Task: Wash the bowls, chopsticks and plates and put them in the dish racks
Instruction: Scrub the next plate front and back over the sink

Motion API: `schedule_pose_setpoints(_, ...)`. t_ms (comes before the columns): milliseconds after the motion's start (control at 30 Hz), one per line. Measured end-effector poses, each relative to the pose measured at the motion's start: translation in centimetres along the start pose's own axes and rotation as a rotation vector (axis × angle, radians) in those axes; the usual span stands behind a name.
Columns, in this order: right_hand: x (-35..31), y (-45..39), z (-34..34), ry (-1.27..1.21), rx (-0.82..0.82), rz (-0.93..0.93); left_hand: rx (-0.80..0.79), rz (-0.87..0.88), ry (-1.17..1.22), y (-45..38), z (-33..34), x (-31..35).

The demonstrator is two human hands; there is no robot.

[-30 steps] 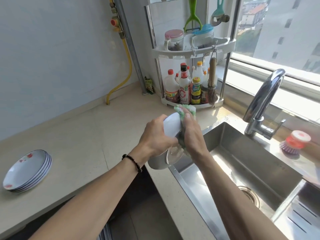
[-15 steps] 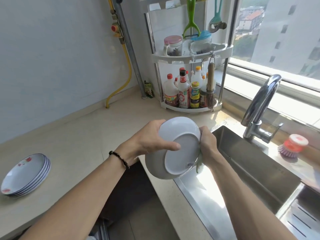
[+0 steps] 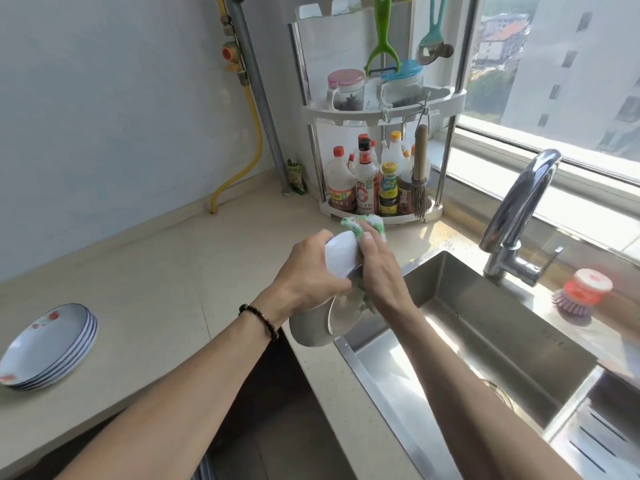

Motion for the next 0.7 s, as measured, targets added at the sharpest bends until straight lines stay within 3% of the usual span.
schedule_pose_setpoints(133,-0.7,2.6,2.3,0.129,-0.091,-0.150,0.053,0.027,0.036,0.2,-0.5,0.6)
schedule_pose_setpoints(267,-0.5,-0.1,0.1,-0.082,-0.069,0.007,0.046,0.055,-0.014,0.3,-1.0,0.8)
schedule_pose_setpoints(433,-0.5,2.5,1.9,0.064,-0.127,-0.163,0.079,0.056,0.015,-0.2,-1.2,0.7)
schedule_pose_setpoints(567,-0.3,-0.3,-0.4,-0.063,-0.050,-0.013,0.015,0.079,-0.028,0.2,-0.5,1.1)
schedule_pose_setpoints(700,-0.7,1.6,0.6,0.058,-0.015,-0.082,0.047,0.103,-0.005,-0.1,-0.3,1.6)
Point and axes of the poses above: each hand's wrist, its own y-axis away from the middle knuckle, its own z-axis out of the palm, x = y × z, the point moved 6 cm from there along -y, towards the middle knuckle, and after that the axes turned 15 degrees about z, right-handed, at the moved point
